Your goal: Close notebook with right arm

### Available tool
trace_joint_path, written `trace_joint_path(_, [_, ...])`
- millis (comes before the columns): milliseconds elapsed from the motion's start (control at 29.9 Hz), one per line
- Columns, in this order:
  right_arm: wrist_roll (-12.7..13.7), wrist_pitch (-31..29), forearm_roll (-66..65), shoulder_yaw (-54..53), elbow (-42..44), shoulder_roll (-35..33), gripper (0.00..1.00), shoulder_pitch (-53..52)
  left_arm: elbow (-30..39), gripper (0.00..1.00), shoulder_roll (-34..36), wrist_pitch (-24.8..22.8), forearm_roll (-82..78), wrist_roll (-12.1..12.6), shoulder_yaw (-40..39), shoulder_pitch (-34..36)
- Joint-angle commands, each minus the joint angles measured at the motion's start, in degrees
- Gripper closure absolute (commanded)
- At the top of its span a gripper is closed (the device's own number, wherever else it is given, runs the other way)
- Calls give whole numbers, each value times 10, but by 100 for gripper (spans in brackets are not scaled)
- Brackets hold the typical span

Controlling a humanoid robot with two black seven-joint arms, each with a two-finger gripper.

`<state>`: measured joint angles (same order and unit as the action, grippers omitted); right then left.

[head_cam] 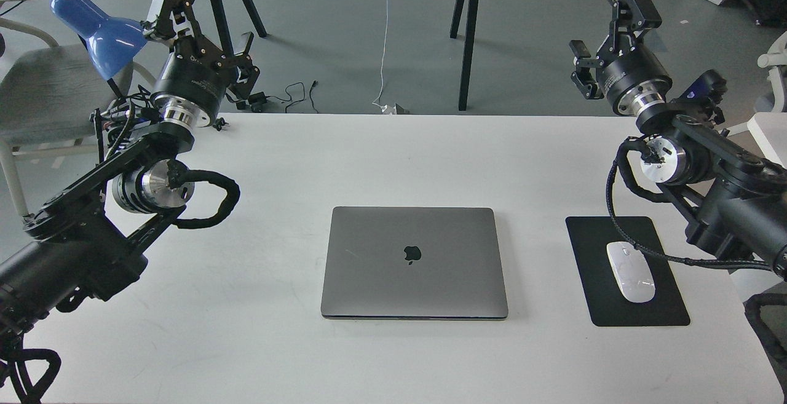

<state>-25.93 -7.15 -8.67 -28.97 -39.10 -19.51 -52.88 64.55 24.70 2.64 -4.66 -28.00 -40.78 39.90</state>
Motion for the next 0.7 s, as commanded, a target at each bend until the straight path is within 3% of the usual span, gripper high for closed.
trace_joint_path(0, [-2, -1, 0, 1, -2, 4, 0, -3, 1, 0, 0, 0, -1, 0, 0, 0])
trace_joint_path(669, [-2, 18, -5, 4, -10, 2, 0, -6, 1, 0, -1, 0, -1, 0, -1, 0])
